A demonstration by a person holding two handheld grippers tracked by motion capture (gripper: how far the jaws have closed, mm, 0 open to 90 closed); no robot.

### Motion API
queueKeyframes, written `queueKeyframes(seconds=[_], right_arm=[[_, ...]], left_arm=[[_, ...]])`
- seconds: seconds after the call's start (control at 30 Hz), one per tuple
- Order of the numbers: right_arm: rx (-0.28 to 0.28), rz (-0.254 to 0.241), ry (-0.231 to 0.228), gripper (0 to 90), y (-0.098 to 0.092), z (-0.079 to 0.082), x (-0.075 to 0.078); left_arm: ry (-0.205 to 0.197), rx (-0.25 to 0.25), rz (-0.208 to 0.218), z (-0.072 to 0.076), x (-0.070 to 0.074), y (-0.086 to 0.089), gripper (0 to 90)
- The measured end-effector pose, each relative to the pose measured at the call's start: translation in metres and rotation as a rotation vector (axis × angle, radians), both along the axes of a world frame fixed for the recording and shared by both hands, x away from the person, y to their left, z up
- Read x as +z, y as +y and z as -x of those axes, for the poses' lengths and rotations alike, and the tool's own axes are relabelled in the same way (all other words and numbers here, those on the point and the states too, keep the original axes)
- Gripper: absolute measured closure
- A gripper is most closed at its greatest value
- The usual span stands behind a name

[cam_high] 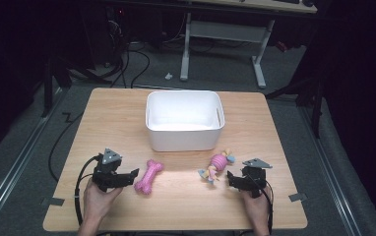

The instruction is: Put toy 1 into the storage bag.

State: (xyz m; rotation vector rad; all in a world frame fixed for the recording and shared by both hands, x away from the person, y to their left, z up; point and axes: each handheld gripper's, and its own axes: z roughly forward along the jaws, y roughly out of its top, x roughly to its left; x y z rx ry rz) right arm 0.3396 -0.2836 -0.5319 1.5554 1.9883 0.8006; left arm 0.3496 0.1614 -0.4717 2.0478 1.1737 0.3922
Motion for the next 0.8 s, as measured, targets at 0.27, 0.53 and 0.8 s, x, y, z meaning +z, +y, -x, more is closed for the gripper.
queueKeyframes(seconds=[0.27,0.53,0.8], right_arm=[[0.004,0.002,-0.001,15.0,0.0,0.0,0.0],[0.004,0.002,-0.002,15.0,0.0,0.0,0.0],[0.005,0.002,-0.002,15.1,0.0,0.0,0.0]], left_arm=[[0.005,-0.025,-0.002,-0.003,0.004,-0.012,27.2],[0.027,-0.051,-0.022,-0.007,0.007,-0.026,29.3],[0.067,-0.077,-0.072,-0.012,0.002,-0.043,30.6]])
